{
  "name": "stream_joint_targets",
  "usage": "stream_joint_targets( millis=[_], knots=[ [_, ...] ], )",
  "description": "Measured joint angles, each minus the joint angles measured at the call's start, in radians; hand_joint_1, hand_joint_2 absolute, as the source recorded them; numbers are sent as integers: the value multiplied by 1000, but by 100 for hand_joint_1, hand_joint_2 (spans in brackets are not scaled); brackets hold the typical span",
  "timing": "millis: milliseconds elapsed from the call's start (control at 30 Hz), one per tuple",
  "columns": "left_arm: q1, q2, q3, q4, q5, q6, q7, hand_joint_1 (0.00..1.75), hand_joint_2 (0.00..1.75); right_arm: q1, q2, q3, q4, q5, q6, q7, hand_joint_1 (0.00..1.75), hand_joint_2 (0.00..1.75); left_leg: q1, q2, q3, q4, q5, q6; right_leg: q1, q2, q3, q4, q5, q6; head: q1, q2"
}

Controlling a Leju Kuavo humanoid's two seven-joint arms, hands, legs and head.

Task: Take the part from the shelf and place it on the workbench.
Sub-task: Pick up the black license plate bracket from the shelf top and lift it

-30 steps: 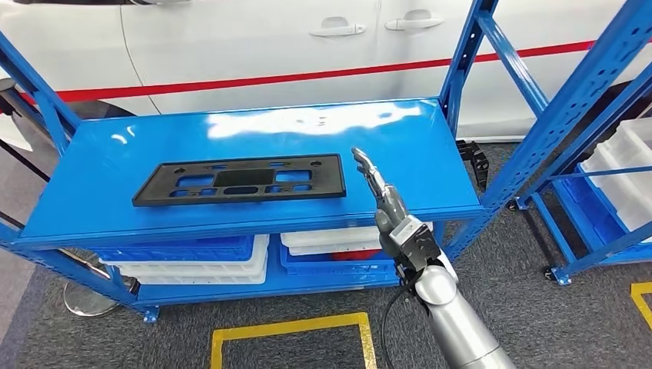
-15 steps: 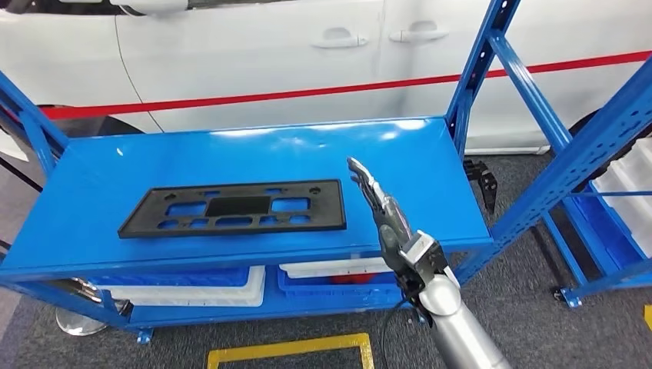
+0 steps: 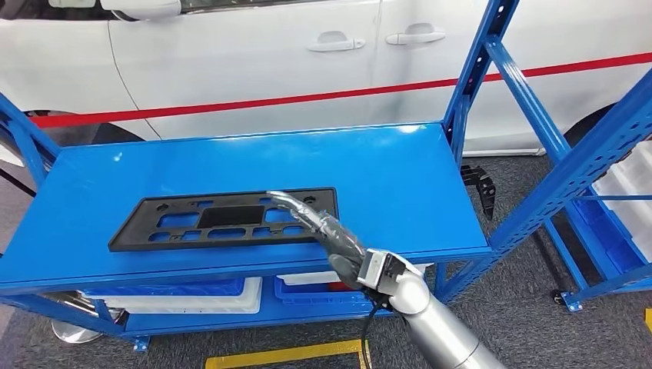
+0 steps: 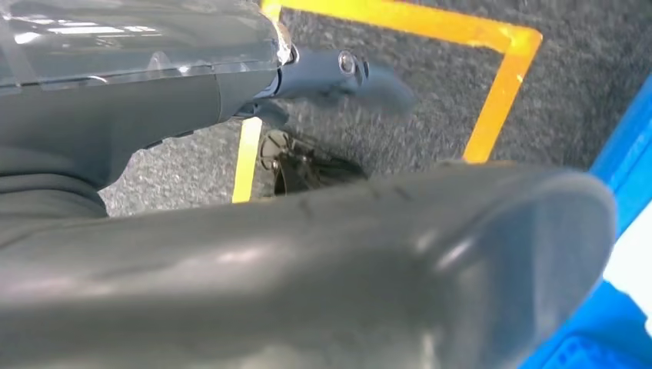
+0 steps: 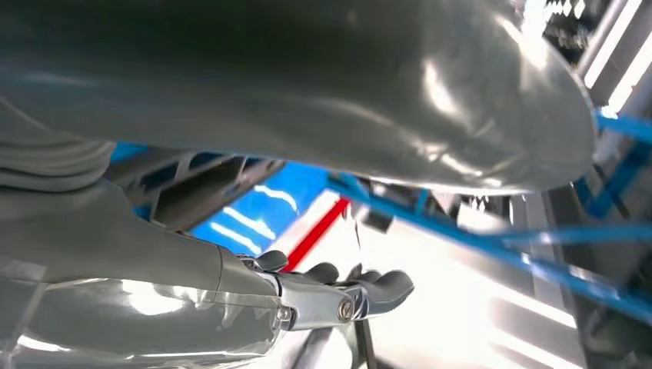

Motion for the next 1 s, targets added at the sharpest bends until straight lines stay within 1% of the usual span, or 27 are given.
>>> stream_joint_targets(
  millis=[33, 67, 100, 133, 167, 200, 233, 267, 300, 333, 367, 400, 433, 467, 533, 567, 600, 633, 700, 733, 767, 800, 867, 900, 933, 967, 1000],
  knots=[
    [1, -1, 1, 0, 0, 1, 0, 0, 0, -10, 7, 17, 10, 17, -11, 5, 0, 0, 2, 1, 5, -7, 12, 3, 0, -1, 2, 2, -2, 6, 0, 0],
    [1, -2, 2, 0, 0, 2, 0, 0, 0, -23, 16, 36, 22, 37, -25, 9, 0, 44, 5, 2, 12, -15, 19, 6, 0, -1, -1, 13, -11, 11, 1, 0],
    [0, -3, 4, 0, 0, 4, 0, 0, 0, -36, 25, 56, 35, 58, -41, 12, 0, 87, 8, 4, 18, -24, 26, 9, 0, -1, -13, 43, -31, 16, 1, 0],
    [-1, -4, 5, 0, 0, 5, 0, 0, 0, -46, 32, 75, 49, 78, -57, 15, 0, 131, 11, 6, 21, -28, 29, 12, -1, -1, -34, 92, -60, 20, 2, 0],
    [-2, -4, 6, 0, 0, 6, 0, 0, 0, -53, 39, 93, 63, 100, -75, 18, 0, 175, 11, 6, 22, -30, 30, 15, -2, -1, -64, 155, -93, 23, 2, 0],
    [-2, -5, 8, 0, 0, 8, 1, 0, 0, -59, 45, 109, 79, 130, -104, 22, 0, 175, 11, 5, 22, -29, 29, 16, -4, -1, -94, 217, -118, 26, 2, 0],
    [-2, -5, 10, 0, -1, 10, 1, 0, 0, -63, 52, 125, 94, 167, -140, 26, 0, 175, 11, 4, 22, -28, 28, 15, -6, -2, -113, 256, -127, 29, 3, 0],
    [-2, -6, 13, 0, -1, 12, 1, 0, 0, -69, 59, 140, 108, 208, -182, 32, 0, 175, 11, 3, 22, -26, 26, 13, -8, -2, -116, 260, -117, 31, 2, 0],
    [-2, -7, 15, 0, -2, 14, 2, 0, 0, -76, 69, 155, 122, 250, -227, 41, 0, 175, 11, 3, 23, -23, 23, 11, -9, -2, -99, 225, -90, 31, 3, 0],
    [-2, -9, 18, 0, -4, 15, 2, 0, 0, -84, 80, 169, 132, 285, -265, 53, 0, 175, 11, 2, 23, -18, 19, 8, -10, -3, -68, 162, -55, 30, 3, 0],
    [-2, -10, 20, 0, -5, 16, 2, 0, 0, -91, 90, 181, 142, 315, -299, 66, 0, 175, 10, 2, 23, -13, 14, 4, -10, -4, -35, 96, -30, 27, 3, 0],
    [-2, -12, 21, 0, -8, 17, 2, 0, 0, -98, 100, 192, 153, 343, -331, 81, 0, 175, 8, 2, 21, -7, 10, -1, -9, -4, -10, 45, -14, 22, 2, 0],
    [-3, -12, 23, 0, -11, 18, 2, 0, 0, -105, 111, 203, 167, 371, -364, 97, 0, 175, 7, 1, 19, -3, 6, -6, -7, -4, 3, 17, -10, 17, 2, 0],
    [-3, -13, 23, 0, -14, 18, 3, 0, 0, -112, 123, 215, 186, 403, -399, 113, 0, 175, 6, 1, 18, -2, 4, -12, -5, -3, 6, 9, -13, 11, 2, 0],
    [-4, -12, 25, 0, -20, 18, 3, 0, 0, -124, 147, 239, 226, 475, -472, 143, 0, 175, 9, 1, 19, 0, 0, -24, -4, -2, 8, 3, -10, -1, 1, 0],
    [-4, -12, 25, 0, -22, 18, 3, 0, 0, -130, 158, 250, 246, 508, -504, 156, 0, 175, 11, 1, 16, 9, -9, -30, -6, -2, 10, -1, -9, -6, 1, 0],
    [-5, -13, 25, 0, -24, 18, 3, 0, 0, -136, 170, 260, 264, 538, -533, 169, 0, 175, 12, 2, 6, 35, -26, -36, -8, -3, 13, -5, -8, -11, 1, 0],
    [-5, -13, 26, 0, -26, 18, 3, 0, 0, -141, 182, 270, 284, 570, -563, 185, 0, 175, 15, 1, -15, 80, -53, -41, -9, -4, 15, -7, -8, -15, 0, 0],
    [-4, -14, 27, 0, -32, 17, 3, 0, 0, -147, 205, 292, 330, 644, -627, 223, 0, 175, 19, 1, -77, 210, -111, -49, -8, -4, 15, -8, -9, -19, 0, 0],
    [-4, -14, 27, 0, -35, 17, 3, 0, 0, -148, 216, 303, 354, 684, -654, 244, 0, 175, 21, 2, -103, 258, -124, -52, -8, -5, 16, -7, -10, -20, 0, 0],
    [-3, -13, 28, 0, -38, 17, 3, 0, 0, -148, 226, 314, 376, 718, -674, 262, 0, 175, 22, 2, -113, 274, -119, -54, -8, -4, 16, -7, -10, -20, 0, 0],
    [-3, -13, 28, 0, -40, 17, 3, 0, 0, -148, 236, 324, 396, 743, -686, 277, 0, 175, 24, 2, -103, 249, -94, -55, -8, -4, 17, -7, -11, -19, 0, 0],
    [-4, -12, 28, 0, -45, 15, 3, 0, 0, -150, 258, 340, 429, 774, -695, 299, 0, 175, 27, 2, -42, 115, -25, -54, -8, -2, 19, -7, -12, -15, 0, 0],
    [-5, -12, 28, 0, -48, 14, 3, 0, 0, -152, 269, 348, 446, 786, -698, 309, 0, 175, 26, 2, -14, 53, -2, -50, -7, -2, 19, -6, -13, -12, 0, 0],
    [-6, -11, 28, 0, -50, 13, 3, 0, 0, -154, 280, 355, 462, 798, -700, 319, 0, 175, 25, 1, 4, 13, 10, -45, -5, -1, 19, -5, -13, -7, 1, 0],
    [-6, -11, 28, 0, -53, 11, 4, 0, 0, -157, 289, 362, 478, 809, -702, 328, 0, 175, 22, 0, 9, -1, 10, -39, -4, -1, 17, -6, -12, -1, 1, 0],
    [-6, -11, 27, 0, -56, 10, 4, 0, 0, -159, 298, 369, 493, 819, -703, 338, 0, 175, 19, -1, 9, -2, 10, -32, -4, -1, 17, -7, -11, 5, 1, 0]
  ],
)
